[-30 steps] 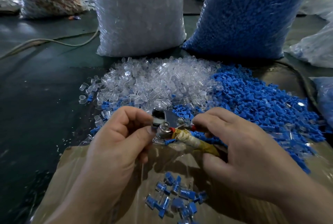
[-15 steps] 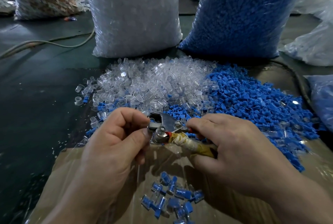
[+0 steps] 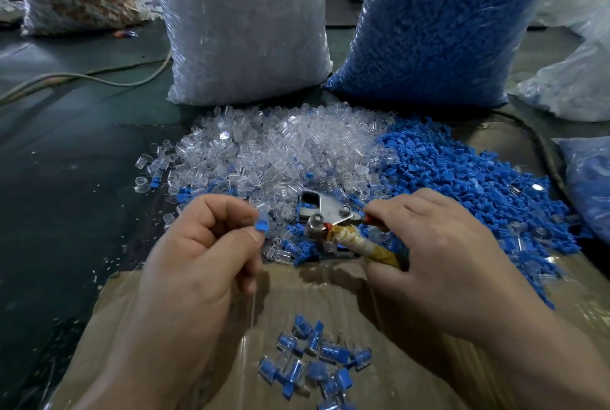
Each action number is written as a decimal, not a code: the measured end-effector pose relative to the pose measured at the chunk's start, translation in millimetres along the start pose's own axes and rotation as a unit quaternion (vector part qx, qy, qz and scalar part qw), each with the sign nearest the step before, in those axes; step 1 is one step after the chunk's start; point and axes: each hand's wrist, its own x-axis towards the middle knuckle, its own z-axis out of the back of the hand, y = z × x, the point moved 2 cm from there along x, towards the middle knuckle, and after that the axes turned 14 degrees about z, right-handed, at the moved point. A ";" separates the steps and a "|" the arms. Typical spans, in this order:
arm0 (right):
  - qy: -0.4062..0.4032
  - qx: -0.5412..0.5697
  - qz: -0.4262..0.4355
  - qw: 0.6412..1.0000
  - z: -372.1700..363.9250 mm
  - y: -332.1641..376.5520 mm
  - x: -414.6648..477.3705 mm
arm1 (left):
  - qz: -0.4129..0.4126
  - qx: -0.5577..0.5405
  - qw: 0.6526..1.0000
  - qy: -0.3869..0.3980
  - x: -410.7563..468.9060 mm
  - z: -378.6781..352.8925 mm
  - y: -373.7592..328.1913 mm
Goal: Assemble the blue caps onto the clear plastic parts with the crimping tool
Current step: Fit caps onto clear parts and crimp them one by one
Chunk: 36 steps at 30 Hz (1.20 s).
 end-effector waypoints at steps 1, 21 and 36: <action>0.014 -0.021 -0.014 1.000 -2.5 -2.2 3.2 | 0.015 0.025 0.999 0.019 -0.8 -2.4 1.6; -0.051 0.036 0.082 0.995 -14.8 37.4 10.1 | -0.008 0.106 0.994 0.017 -8.8 -17.0 11.1; -0.022 0.505 -0.114 0.855 -13.1 53.6 7.7 | -0.114 0.133 0.980 0.091 -15.5 -13.5 2.0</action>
